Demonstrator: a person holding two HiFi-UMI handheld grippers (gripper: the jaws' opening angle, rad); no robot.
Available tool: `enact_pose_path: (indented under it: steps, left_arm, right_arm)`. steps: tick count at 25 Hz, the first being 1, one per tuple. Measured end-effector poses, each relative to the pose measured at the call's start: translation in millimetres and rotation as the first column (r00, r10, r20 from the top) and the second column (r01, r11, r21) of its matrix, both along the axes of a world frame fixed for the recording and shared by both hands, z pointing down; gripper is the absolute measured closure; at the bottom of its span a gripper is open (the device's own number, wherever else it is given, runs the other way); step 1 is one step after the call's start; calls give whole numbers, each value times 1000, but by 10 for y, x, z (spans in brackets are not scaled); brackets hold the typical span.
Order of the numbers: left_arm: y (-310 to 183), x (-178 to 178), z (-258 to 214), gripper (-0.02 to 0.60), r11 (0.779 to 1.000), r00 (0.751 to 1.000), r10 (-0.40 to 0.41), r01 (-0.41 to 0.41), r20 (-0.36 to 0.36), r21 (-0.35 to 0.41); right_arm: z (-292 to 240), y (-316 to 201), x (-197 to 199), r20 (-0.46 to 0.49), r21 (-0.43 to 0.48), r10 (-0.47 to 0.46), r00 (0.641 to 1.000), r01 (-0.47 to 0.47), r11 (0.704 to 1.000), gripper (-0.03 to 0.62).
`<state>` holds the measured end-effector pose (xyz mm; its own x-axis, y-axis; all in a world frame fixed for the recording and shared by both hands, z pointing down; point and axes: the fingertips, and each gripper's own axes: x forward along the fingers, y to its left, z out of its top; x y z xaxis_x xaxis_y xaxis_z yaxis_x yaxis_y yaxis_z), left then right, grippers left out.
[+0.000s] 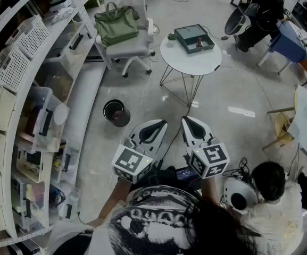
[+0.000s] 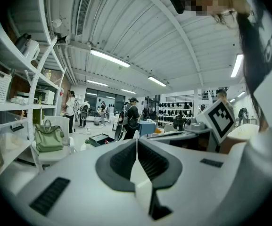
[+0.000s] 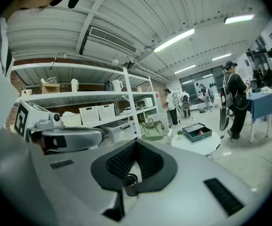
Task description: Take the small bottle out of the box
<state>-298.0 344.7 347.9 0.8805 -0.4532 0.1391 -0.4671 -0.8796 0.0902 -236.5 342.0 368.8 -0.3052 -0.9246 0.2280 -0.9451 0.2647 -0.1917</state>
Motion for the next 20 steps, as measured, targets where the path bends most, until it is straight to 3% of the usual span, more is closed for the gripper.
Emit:
enact_pose_path:
  steps: [10, 20]
  left_arm:
    - [96, 155, 8, 565, 1000, 1000, 3, -3, 15, 4]
    - [75, 516, 105, 565, 998, 996, 68, -67, 56, -8]
  right_arm:
    - [-6, 122, 181, 58, 23, 20, 998, -22, 999, 595]
    - [82, 92, 511, 81, 12, 56, 995, -57, 998, 595]
